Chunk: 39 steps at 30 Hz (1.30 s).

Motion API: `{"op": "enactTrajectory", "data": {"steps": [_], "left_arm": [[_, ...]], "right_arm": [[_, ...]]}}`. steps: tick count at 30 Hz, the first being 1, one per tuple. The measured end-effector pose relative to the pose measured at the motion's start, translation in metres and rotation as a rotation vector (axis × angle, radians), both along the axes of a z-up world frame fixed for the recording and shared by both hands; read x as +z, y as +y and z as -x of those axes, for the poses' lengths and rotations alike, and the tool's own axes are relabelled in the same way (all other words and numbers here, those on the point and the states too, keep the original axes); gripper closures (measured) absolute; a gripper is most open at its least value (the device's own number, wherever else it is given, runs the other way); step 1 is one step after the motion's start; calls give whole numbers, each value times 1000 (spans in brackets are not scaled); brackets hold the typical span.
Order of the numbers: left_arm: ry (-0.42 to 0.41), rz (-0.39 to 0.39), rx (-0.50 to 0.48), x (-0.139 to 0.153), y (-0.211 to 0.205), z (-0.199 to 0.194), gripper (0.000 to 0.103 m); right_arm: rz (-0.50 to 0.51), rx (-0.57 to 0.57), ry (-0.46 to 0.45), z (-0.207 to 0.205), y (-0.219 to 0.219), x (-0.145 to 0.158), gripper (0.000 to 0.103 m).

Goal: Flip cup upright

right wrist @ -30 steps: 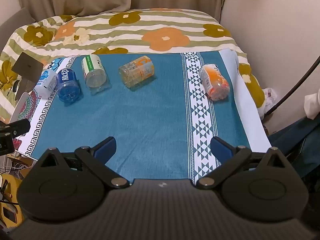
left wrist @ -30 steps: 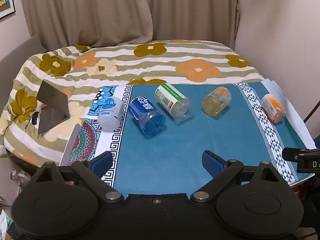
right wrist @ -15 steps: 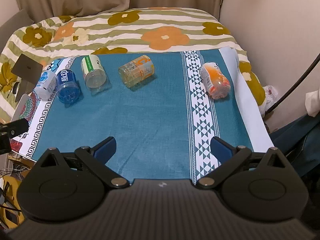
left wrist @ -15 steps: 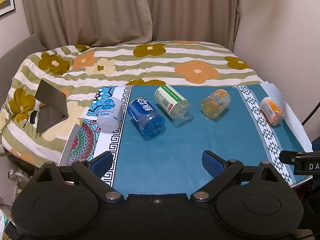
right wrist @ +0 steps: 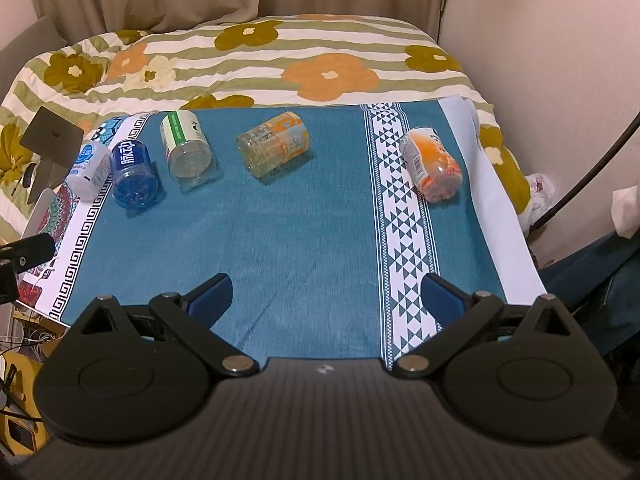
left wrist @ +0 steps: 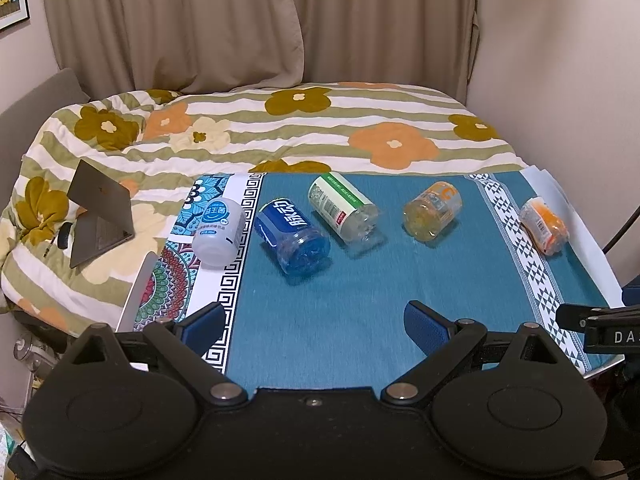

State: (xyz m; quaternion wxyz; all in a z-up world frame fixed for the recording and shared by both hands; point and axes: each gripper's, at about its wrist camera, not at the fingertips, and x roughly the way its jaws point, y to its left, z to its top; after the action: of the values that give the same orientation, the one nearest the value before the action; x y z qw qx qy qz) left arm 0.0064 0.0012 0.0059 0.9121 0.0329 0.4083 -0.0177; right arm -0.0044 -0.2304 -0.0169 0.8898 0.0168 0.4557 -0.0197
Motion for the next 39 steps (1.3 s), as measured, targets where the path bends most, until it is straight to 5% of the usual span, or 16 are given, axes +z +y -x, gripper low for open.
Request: {"op": "enactTrajectory", "data": {"steps": [39], "left_arm": [[-4, 9, 12, -3, 4, 0, 5]], "right_arm": [[-24, -2, 17, -6, -2, -7, 0]]}}
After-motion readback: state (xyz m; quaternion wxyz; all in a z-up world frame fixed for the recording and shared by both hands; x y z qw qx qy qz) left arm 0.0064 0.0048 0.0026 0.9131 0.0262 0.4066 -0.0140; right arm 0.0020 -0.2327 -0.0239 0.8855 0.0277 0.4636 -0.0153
